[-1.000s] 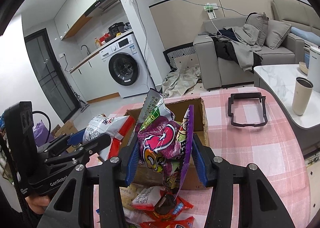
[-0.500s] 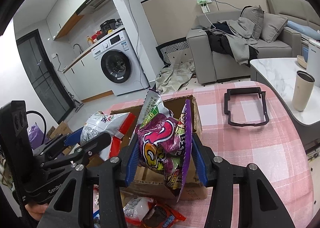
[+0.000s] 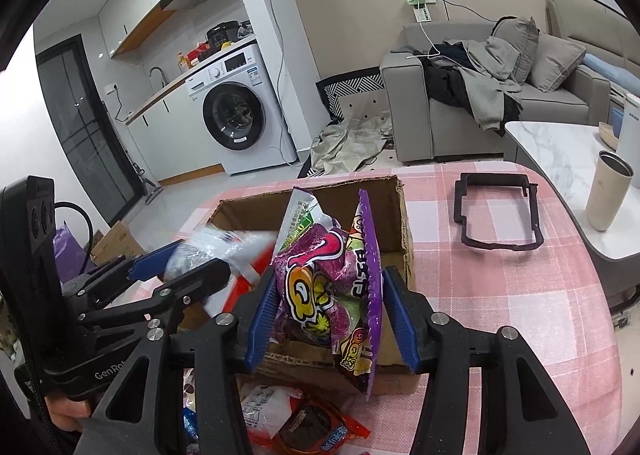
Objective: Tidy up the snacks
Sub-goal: 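Open both tools over the box and withdraw toward the pile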
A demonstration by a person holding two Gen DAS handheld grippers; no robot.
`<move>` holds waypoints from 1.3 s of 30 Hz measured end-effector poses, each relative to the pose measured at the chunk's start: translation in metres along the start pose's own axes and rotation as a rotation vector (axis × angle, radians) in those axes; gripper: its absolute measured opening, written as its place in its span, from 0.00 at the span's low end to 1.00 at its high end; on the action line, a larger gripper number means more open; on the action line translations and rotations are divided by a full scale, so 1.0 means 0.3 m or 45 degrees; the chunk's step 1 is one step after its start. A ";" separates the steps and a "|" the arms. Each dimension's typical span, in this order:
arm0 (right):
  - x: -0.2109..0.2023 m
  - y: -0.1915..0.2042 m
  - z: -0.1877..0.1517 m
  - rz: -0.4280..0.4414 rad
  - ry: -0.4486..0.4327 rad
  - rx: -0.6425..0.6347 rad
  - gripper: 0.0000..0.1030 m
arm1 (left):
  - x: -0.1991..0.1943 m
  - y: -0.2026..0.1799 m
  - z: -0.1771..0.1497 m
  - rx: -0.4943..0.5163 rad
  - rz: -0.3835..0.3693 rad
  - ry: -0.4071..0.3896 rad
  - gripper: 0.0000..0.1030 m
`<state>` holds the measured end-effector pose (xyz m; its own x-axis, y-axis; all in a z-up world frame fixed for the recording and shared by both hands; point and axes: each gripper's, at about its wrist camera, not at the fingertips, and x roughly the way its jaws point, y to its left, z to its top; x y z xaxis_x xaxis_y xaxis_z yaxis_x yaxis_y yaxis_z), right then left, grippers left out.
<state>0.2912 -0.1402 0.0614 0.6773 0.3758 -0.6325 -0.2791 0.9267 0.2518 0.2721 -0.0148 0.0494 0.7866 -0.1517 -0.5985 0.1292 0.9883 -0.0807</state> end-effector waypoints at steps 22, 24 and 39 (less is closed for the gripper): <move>-0.214 0.031 -0.178 -0.021 0.022 -0.073 1.00 | -0.363 0.079 -0.202 -0.044 0.035 -0.074 0.99; -0.229 0.027 -0.201 -0.013 0.022 -0.066 1.00 | -0.383 0.077 -0.231 -0.038 0.046 -0.068 0.99; -0.289 0.015 -0.352 -0.041 0.065 -0.078 1.00 | -0.495 0.063 -0.392 -0.023 0.071 -0.051 0.99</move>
<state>0.1595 -0.1692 0.0400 0.6513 0.3435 -0.6767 -0.2996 0.9357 0.1866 0.0869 0.0280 0.0429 0.8159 -0.0969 -0.5701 0.0744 0.9953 -0.0627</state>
